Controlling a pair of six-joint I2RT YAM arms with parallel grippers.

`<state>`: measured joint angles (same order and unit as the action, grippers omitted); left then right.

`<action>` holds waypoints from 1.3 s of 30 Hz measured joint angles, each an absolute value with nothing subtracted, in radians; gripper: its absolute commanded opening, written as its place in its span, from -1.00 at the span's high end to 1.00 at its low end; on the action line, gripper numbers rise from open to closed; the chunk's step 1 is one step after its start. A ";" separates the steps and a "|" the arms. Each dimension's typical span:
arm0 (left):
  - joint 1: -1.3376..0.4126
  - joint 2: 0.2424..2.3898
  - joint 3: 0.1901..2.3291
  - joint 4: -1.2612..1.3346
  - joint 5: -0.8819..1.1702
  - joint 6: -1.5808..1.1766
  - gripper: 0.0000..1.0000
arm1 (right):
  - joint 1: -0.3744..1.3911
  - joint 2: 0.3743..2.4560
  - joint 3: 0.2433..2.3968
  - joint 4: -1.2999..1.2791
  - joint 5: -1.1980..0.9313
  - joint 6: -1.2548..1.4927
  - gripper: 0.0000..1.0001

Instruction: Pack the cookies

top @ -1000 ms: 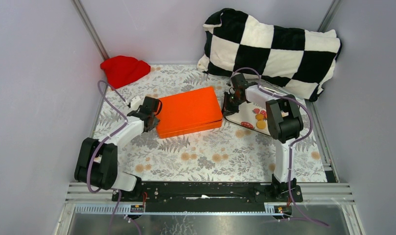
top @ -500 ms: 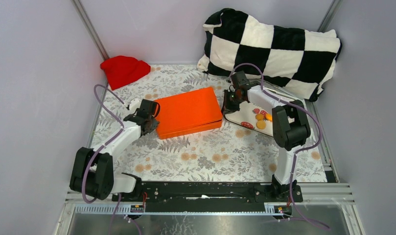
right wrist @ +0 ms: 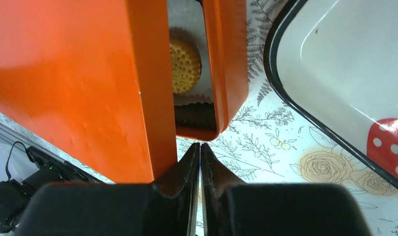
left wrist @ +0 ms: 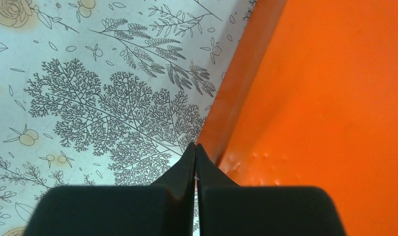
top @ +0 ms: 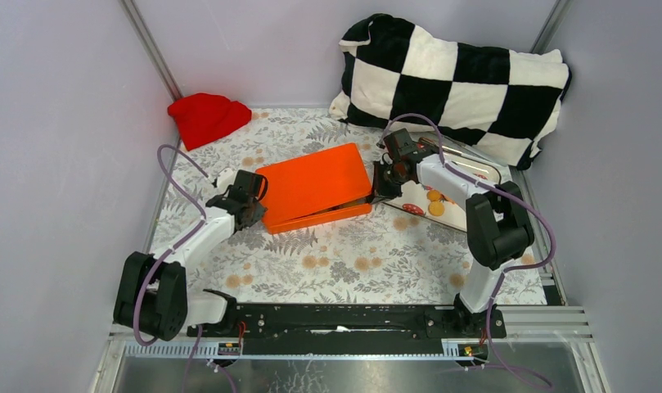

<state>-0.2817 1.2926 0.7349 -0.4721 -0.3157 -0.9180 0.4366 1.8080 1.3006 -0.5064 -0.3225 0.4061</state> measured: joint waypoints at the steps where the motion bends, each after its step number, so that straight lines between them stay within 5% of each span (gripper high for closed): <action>1: -0.284 1.290 0.733 -0.472 -0.314 -0.918 1.00 | 0.437 1.803 1.294 -0.506 -0.322 0.408 0.80; 22: -0.308 1.217 0.728 -0.526 -0.269 -0.925 1.00 | 0.458 1.664 1.197 -0.543 -0.199 0.435 0.98; 31: -0.308 1.155 0.838 -0.585 -0.291 -0.919 1.00 | 0.471 1.652 1.312 -0.583 -0.184 0.424 0.97; 33: -0.309 1.184 0.876 -0.583 -0.301 -0.913 1.00 | 0.472 1.654 1.341 -0.582 -0.176 0.422 0.77; 36: -0.309 1.274 0.966 -0.583 -0.320 -0.907 1.00 | 0.472 1.654 1.346 -0.571 -0.178 0.419 0.05; 39: -0.308 1.375 1.070 -0.584 -0.330 -0.906 1.00 | 0.471 1.654 1.321 -0.539 -0.190 0.411 -0.19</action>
